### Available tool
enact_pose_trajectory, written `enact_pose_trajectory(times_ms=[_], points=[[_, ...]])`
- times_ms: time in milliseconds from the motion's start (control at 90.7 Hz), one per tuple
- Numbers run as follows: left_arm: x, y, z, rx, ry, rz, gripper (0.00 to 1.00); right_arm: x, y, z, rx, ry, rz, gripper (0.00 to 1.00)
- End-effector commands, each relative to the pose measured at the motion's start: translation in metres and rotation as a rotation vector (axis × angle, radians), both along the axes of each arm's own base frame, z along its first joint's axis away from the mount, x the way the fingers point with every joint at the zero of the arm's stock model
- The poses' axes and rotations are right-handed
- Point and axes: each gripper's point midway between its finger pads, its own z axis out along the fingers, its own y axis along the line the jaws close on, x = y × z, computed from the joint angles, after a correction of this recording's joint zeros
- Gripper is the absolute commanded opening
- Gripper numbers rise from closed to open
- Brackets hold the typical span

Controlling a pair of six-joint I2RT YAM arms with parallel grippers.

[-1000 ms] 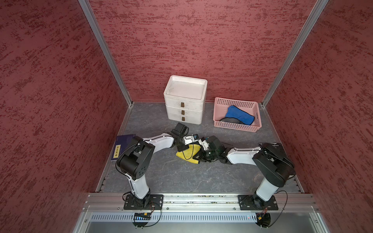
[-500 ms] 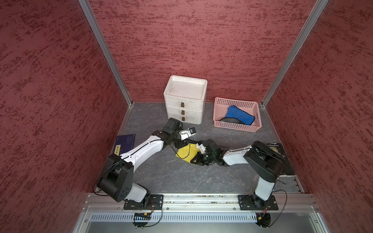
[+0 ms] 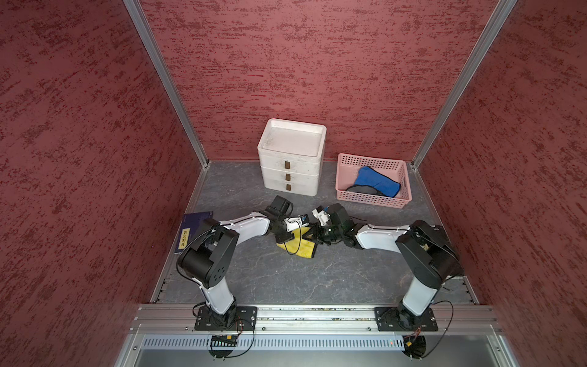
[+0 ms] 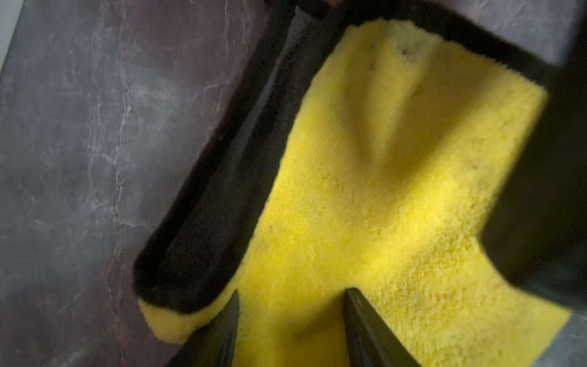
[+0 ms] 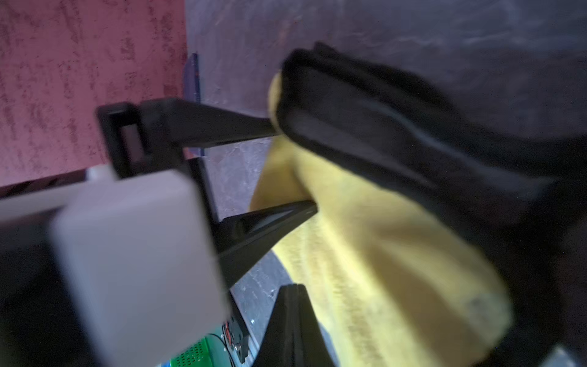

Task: Fold the square dishcloth
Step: Smooth out the cleaning item at the center of the board.

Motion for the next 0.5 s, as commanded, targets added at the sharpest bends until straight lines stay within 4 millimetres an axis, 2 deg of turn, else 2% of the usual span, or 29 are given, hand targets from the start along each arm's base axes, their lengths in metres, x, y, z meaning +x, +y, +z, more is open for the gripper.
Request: enact_pose_trajectory(times_ms=[0,66,143,220,298,320,397,441,485], points=[[0.002,0.015,-0.028,0.109,0.001,-0.011,0.58,-0.001,-0.01,-0.025,-0.056,0.051,-0.002,0.0],[0.001,0.022,-0.035,0.146,-0.015,-0.013,0.59,-0.003,-0.011,-0.029,-0.058,0.061,-0.002,0.0],[0.004,0.027,-0.029,0.165,-0.042,0.0,0.59,-0.007,-0.011,-0.014,-0.026,0.044,0.007,0.0],[0.004,0.024,-0.008,0.14,-0.065,0.008,0.61,-0.006,-0.021,0.008,-0.057,-0.013,0.0,0.0],[0.005,0.017,0.028,0.09,-0.113,0.011,0.65,-0.003,-0.037,0.035,-0.074,-0.063,-0.023,0.0],[0.004,0.015,0.035,0.079,-0.117,0.013,0.66,0.0,-0.043,0.043,-0.078,-0.083,-0.038,0.04],[-0.002,0.006,0.067,0.031,-0.141,0.002,0.68,0.006,-0.068,0.063,-0.115,-0.127,-0.094,0.31],[-0.011,-0.001,0.076,0.012,-0.136,-0.023,0.69,0.008,-0.084,0.079,-0.127,-0.156,-0.132,0.46],[-0.021,-0.01,0.076,0.012,-0.13,-0.06,0.69,0.01,-0.101,0.091,-0.149,-0.178,-0.175,0.52]])
